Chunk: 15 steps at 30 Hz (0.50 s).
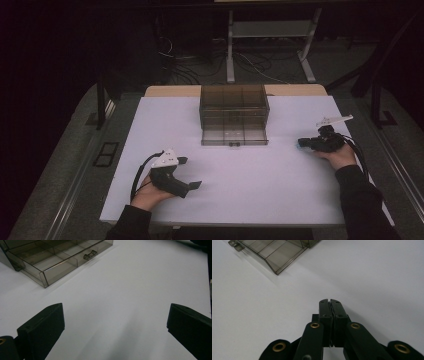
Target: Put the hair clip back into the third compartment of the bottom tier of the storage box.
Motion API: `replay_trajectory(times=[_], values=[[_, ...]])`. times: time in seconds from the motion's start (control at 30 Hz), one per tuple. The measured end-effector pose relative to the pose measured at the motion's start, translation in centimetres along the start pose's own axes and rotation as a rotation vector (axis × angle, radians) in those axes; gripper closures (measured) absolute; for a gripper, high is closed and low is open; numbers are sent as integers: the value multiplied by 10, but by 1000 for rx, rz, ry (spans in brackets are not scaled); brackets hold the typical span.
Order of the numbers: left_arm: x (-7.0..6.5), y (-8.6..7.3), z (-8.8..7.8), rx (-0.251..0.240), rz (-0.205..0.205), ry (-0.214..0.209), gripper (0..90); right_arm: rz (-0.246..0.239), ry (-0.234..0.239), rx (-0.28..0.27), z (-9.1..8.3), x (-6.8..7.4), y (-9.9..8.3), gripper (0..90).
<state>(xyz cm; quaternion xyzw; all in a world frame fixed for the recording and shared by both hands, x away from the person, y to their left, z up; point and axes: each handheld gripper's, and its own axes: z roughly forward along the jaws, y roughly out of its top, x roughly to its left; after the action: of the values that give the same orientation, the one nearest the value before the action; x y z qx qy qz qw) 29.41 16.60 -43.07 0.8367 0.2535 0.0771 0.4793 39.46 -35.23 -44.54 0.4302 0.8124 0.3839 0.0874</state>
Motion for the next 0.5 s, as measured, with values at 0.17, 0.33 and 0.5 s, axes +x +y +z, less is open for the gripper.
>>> replay_trajectory(times=[0.17,0.33,0.5], values=[[1,-1,0,-9,0,-5,6,-4,-1,-19,-5,2,4,872],[0,-3,2,-11,2,-8,6,-7,5,-39,-9,6,8,872],[0,-3,2,-9,-6,0,0,-14,9,-41,-8,10,12,872]])
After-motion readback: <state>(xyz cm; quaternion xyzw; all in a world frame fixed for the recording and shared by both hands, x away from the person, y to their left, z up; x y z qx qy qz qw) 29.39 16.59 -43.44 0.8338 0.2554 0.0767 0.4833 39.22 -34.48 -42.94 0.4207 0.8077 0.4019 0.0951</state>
